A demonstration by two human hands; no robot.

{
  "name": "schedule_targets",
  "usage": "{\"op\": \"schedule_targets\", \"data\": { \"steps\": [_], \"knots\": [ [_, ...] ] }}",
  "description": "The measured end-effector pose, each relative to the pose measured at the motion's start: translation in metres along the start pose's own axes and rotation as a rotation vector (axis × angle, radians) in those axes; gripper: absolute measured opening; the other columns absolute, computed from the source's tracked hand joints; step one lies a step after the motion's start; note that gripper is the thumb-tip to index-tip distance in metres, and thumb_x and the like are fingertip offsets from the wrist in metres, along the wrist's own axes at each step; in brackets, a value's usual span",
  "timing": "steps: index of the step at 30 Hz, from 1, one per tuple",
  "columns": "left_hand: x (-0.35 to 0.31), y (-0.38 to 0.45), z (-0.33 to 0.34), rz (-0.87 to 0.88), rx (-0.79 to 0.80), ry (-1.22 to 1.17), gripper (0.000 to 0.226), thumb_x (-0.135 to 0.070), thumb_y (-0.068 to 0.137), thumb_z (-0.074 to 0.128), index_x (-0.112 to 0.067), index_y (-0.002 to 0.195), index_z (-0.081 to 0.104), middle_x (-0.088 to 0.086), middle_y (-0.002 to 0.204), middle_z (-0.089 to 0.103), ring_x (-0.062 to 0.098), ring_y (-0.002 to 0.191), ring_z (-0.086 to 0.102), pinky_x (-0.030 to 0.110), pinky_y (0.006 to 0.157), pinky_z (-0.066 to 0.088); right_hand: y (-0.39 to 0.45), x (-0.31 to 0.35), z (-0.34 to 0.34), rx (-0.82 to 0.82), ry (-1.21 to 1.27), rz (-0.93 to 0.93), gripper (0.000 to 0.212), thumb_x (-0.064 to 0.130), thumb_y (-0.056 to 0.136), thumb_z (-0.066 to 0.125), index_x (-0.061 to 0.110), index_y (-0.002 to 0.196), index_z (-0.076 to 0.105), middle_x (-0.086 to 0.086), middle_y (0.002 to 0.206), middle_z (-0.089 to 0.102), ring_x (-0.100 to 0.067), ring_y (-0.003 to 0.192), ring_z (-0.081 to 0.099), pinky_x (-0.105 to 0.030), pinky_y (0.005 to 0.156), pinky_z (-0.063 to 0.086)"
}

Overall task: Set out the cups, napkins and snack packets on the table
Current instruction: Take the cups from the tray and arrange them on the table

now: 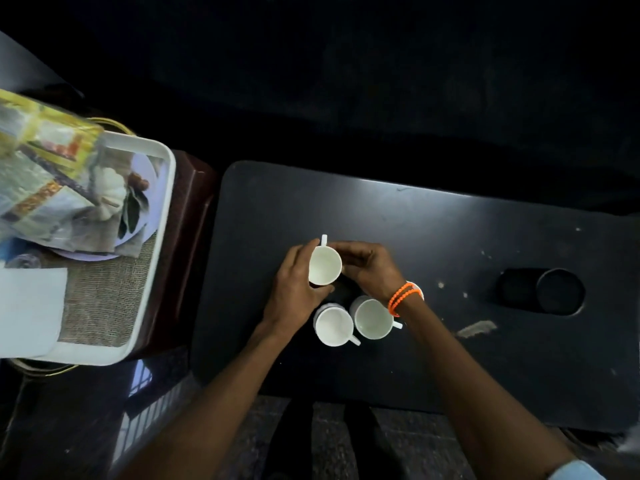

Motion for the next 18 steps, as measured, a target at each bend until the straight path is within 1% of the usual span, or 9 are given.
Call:
{"op": "schedule_targets", "data": {
  "steps": [5, 7, 9, 11, 12, 14, 15, 16, 18],
  "knots": [
    [0.006, -0.003, 0.004, -0.001, 0.001, 0.017, 0.078, 0.004, 0.072, 0.085, -0.012, 0.144, 0.059, 0.011, 0.133, 0.062, 0.028, 0.12, 0.065, 0.019, 0.097, 0.045, -0.005, -0.007, -0.018, -0.106, -0.055, 0.004, 0.04, -0.02, 0.09, 0.057, -0.003, 0.124, 0.07, -0.017, 0.122, 0.074, -0.027, 0.116, 0.07, -0.042, 0.108, 0.053],
    [0.011, -0.004, 0.001, -0.014, 0.013, 0.027, 0.074, 0.01, 0.073, 0.081, -0.009, 0.142, 0.061, 0.012, 0.135, 0.06, 0.028, 0.124, 0.064, 0.016, 0.102, 0.041, -0.016, -0.008, -0.041, -0.228, -0.037, 0.003, 0.042, -0.024, 0.088, 0.052, -0.006, 0.121, 0.071, -0.017, 0.118, 0.074, -0.024, 0.108, 0.071, -0.041, 0.106, 0.054],
    [0.018, -0.005, -0.006, -0.069, 0.001, 0.036, 0.072, 0.016, 0.072, 0.075, -0.009, 0.139, 0.063, 0.011, 0.138, 0.058, 0.028, 0.127, 0.062, 0.012, 0.105, 0.038, -0.033, -0.008, -0.07, -0.383, -0.076, -0.021, 0.045, -0.025, 0.084, 0.052, -0.002, 0.116, 0.074, -0.011, 0.111, 0.076, -0.019, 0.101, 0.071, -0.035, 0.103, 0.056],
    [0.019, -0.013, -0.02, -0.135, -0.086, 0.034, 0.07, 0.017, 0.074, 0.073, -0.008, 0.138, 0.064, 0.011, 0.138, 0.057, 0.027, 0.126, 0.061, 0.005, 0.104, 0.033, -0.053, -0.015, -0.097, -0.502, -0.136, -0.022, 0.043, -0.02, 0.084, 0.055, 0.003, 0.111, 0.077, -0.006, 0.109, 0.077, -0.018, 0.097, 0.072, -0.031, 0.098, 0.056],
    [0.012, -0.019, -0.029, -0.136, -0.162, 0.034, 0.066, 0.014, 0.075, 0.073, -0.008, 0.136, 0.065, 0.01, 0.136, 0.057, 0.026, 0.125, 0.061, 0.005, 0.104, 0.033, -0.061, -0.021, -0.107, -0.534, -0.158, -0.01, 0.039, -0.016, 0.085, 0.057, 0.006, 0.11, 0.078, -0.005, 0.107, 0.077, -0.018, 0.095, 0.072, -0.031, 0.096, 0.057],
    [-0.014, -0.037, -0.038, -0.078, -0.312, 0.033, 0.055, 0.007, 0.077, 0.075, -0.008, 0.13, 0.067, 0.009, 0.131, 0.058, 0.025, 0.121, 0.061, 0.017, 0.106, 0.041, -0.075, -0.036, -0.12, -0.561, -0.212, 0.036, 0.029, -0.005, 0.089, 0.064, 0.01, 0.108, 0.079, -0.002, 0.104, 0.078, -0.015, 0.089, 0.071, -0.031, 0.091, 0.058],
    [-0.03, -0.046, -0.036, -0.041, -0.35, 0.011, 0.05, 0.004, 0.079, 0.075, -0.009, 0.127, 0.068, 0.007, 0.127, 0.059, 0.025, 0.117, 0.062, 0.024, 0.103, 0.046, -0.08, -0.044, -0.124, -0.566, -0.247, 0.059, 0.025, 0.0, 0.09, 0.066, 0.012, 0.107, 0.079, -0.002, 0.102, 0.078, -0.015, 0.087, 0.071, -0.031, 0.089, 0.058],
    [-0.046, -0.054, -0.028, -0.018, -0.351, -0.034, 0.046, 0.002, 0.08, 0.074, -0.012, 0.125, 0.069, 0.004, 0.123, 0.06, 0.024, 0.11, 0.065, 0.029, 0.098, 0.051, -0.086, -0.05, -0.126, -0.566, -0.286, 0.068, 0.023, 0.003, 0.091, 0.068, 0.013, 0.107, 0.08, -0.003, 0.101, 0.078, -0.015, 0.086, 0.071, -0.03, 0.087, 0.057],
    [-0.07, -0.065, -0.001, -0.049, -0.254, -0.183, 0.041, -0.003, 0.083, 0.072, -0.02, 0.121, 0.069, -0.005, 0.106, 0.065, 0.015, 0.09, 0.069, 0.029, 0.083, 0.056, -0.094, -0.059, -0.126, -0.54, -0.348, 0.053, 0.023, 0.004, 0.09, 0.068, 0.015, 0.107, 0.079, -0.006, 0.101, 0.077, -0.016, 0.086, 0.069, -0.028, 0.084, 0.053]
  ]
}}
Point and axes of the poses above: each hand's wrist, its own y-axis towards the middle knuckle, its own z-axis out of the palm, x = y × z, the point moved 9 cm from there along y, towards the middle knuckle
